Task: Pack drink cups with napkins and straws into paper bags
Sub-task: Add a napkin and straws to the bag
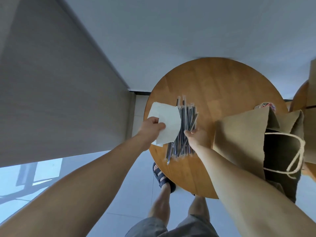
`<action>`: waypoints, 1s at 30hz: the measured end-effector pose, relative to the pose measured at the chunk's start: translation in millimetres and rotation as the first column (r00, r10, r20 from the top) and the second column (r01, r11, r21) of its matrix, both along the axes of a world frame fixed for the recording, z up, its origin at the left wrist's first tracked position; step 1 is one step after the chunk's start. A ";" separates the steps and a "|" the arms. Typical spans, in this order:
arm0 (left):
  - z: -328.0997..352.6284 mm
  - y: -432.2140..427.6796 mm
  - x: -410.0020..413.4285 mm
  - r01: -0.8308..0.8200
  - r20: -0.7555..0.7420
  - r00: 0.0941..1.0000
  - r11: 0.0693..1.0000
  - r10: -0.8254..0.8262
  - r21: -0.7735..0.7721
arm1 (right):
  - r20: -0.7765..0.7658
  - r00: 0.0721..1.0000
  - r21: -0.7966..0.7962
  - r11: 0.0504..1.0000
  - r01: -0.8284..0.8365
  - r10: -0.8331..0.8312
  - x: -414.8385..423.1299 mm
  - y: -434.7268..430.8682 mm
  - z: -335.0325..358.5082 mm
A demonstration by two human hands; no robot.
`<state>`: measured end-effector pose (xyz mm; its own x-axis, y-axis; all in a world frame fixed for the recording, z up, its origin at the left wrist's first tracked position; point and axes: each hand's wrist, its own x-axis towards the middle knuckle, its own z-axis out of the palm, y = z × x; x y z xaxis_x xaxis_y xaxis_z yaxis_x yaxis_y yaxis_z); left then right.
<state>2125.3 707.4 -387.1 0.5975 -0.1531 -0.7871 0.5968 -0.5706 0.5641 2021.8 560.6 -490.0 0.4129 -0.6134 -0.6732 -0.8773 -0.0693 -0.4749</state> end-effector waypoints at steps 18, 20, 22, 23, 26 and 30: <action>65.5 -7.4 -13.9 0.049 0.135 0.990 0.999 -0.050 0.010 | 0.429 0.900 0.196 0.981 -0.009 -0.077 0.4 9.1 128.0; 88.3 -13.1 -18.4 0.102 0.188 0.977 0.995 -0.097 -0.021 | 0.483 0.873 0.225 0.973 -0.050 -0.067 -3.0 8.6 161.7; 112.9 -19.1 -23.2 0.139 0.237 0.965 0.985 -0.113 -0.098 | 0.518 0.854 0.218 0.973 -0.075 -0.051 -7.2 4.7 191.2; 125.4 -22.3 -25.8 0.154 0.249 0.962 0.977 -0.114 -0.150 | 0.528 0.848 0.199 0.977 -0.074 -0.044 -9.1 1.9 204.3; 155.6 -30.9 -35.1 0.173 0.254 0.961 0.954 -0.109 -0.244 | 0.535 0.844 0.078 0.994 -0.075 0.022 -15.5 -5.8 233.6; 172.0 -42.1 -49.3 0.164 0.267 0.960 0.939 -0.082 -0.302 | 0.541 0.839 -0.041 0.998 -0.045 0.060 -25.5 -13.6 256.1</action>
<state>2076.0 665.4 -215.2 0.7266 -0.4555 -0.5143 0.3520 -0.3961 0.8480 1996.2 547.0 -233.9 0.7391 -0.5945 -0.3167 -0.4751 -0.1268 -0.8707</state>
